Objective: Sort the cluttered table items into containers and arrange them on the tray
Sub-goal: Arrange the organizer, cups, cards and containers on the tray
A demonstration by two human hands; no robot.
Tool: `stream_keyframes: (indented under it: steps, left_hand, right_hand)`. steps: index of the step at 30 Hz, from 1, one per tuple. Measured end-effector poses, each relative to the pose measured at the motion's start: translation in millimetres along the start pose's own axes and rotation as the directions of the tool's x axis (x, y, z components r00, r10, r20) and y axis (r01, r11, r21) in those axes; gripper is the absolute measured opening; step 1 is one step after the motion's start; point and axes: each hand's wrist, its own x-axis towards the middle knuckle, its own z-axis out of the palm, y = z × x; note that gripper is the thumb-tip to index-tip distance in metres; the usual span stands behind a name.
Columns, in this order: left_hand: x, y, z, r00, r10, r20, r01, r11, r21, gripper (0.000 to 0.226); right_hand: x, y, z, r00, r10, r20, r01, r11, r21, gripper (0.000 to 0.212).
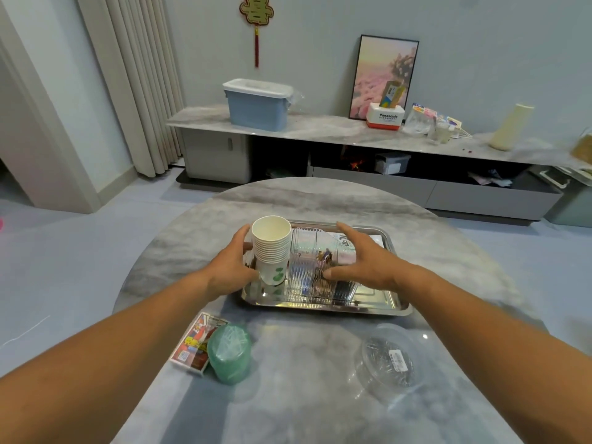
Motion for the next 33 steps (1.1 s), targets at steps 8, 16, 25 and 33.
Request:
stream_keyframes:
  steps: [8, 16, 25, 33]
  left_hand:
    - [-52.0, 11.6, 0.6, 0.970, -0.163, -0.178, 0.210, 0.935, 0.285, 0.048]
    - [-100.9, 35.9, 27.2, 0.939, -0.337, 0.072, 0.184, 0.667, 0.722, 0.108]
    - [-102.4, 66.1, 78.4, 0.970, 0.230, -0.076, -0.060, 0.531, 0.845, 0.050]
    - [-90.5, 71.3, 60.9, 0.997, -0.069, -0.029, 0.057, 0.449, 0.892, 0.081]
  right_hand:
    - [-55.1, -2.2, -7.8, 0.978, 0.164, -0.125, -0.189, 0.955, -0.227, 0.062]
    - [-114.3, 5.5, 25.0, 0.868, 0.464, 0.177, -0.321, 0.796, -0.514, 0.117]
    - [-114.3, 18.5, 3.8, 0.940, 0.339, 0.030, -0.314, 0.898, -0.310, 0.121]
    - [-53.2, 38.1, -42.7, 0.968, 0.231, -0.100, -0.251, 0.915, -0.317, 0.119]
